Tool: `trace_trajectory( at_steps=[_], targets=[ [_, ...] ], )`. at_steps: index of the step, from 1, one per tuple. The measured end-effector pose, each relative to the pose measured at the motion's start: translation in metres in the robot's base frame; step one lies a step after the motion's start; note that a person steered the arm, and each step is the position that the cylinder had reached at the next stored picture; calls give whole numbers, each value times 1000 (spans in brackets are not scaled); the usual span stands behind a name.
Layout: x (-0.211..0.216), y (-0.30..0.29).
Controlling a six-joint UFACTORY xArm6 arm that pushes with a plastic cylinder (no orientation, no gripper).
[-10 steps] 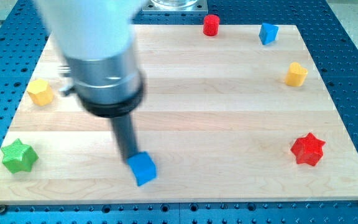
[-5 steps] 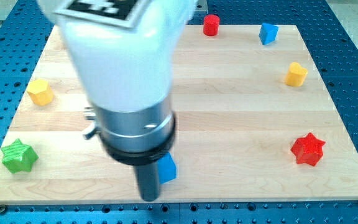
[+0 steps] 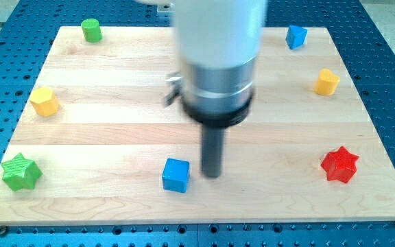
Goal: Move the red star to the right of the blue cube
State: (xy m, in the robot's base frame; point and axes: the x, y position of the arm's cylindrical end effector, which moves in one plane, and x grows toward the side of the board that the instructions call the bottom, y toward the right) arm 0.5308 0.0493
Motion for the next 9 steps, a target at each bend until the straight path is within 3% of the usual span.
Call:
trace_trajectory(
  at_steps=[1, 2, 3, 4, 5, 6, 8, 9],
  targets=[
    [-50, 90],
    [-63, 185],
    [-51, 279],
    [-7, 295],
    [33, 217],
    [41, 98],
    [17, 132],
    [10, 72]
  ],
)
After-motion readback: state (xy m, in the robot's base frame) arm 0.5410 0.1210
